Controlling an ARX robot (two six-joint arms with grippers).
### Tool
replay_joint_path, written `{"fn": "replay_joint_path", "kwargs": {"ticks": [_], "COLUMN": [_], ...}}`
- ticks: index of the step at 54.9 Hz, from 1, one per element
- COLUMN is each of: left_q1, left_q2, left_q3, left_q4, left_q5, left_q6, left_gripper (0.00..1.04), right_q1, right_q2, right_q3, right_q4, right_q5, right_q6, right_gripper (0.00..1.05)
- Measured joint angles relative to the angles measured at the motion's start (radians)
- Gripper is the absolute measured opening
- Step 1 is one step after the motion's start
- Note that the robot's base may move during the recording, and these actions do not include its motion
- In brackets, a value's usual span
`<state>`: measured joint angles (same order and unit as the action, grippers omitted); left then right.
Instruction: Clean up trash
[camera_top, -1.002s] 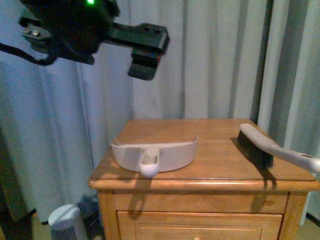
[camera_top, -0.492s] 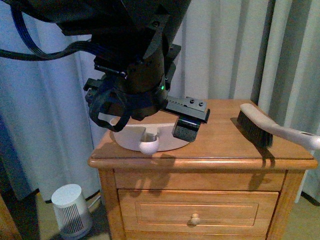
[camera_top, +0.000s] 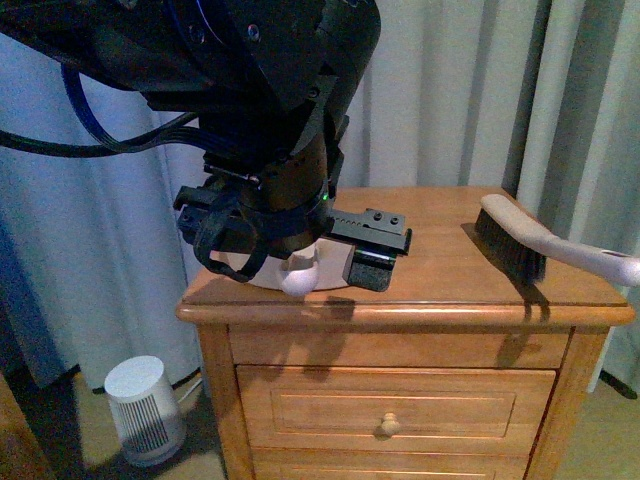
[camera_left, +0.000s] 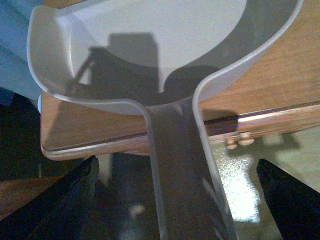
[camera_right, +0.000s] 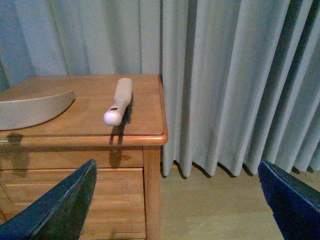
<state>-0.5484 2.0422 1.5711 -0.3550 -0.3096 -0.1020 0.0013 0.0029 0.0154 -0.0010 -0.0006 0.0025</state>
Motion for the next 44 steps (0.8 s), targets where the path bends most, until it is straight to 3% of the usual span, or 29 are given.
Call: {"fn": "replay_joint_path", "kwargs": {"ticks": [13,34,37,44], "left_q1": [0.000,0.000,0.001,0.002], "left_q2": [0.031,0.036,0.036,0.035], "left_q3": [0.019,0.020,0.020,0.020], "left_q4": [-0.011,-0.011,-0.011,-0.010], "left_q5": [0.003,-0.010,-0.006,-0.005], "left_q6": [-0.023,-0.024,-0.024,-0.023], "left_gripper": [0.96,0.35,0.29,0.28], "right_q1": [0.000,0.000,0.000,0.000], "right_q2": [0.000,0.000,0.000,0.000], "right_q3": [0.000,0.000,0.000,0.000], "right_q4": [0.000,0.000,0.000,0.000], "right_q5": [0.000,0.000,0.000,0.000], "right_q6": [0.000,0.000,0.000,0.000], "right_gripper": [0.97,0.97,0.97,0.97]}}
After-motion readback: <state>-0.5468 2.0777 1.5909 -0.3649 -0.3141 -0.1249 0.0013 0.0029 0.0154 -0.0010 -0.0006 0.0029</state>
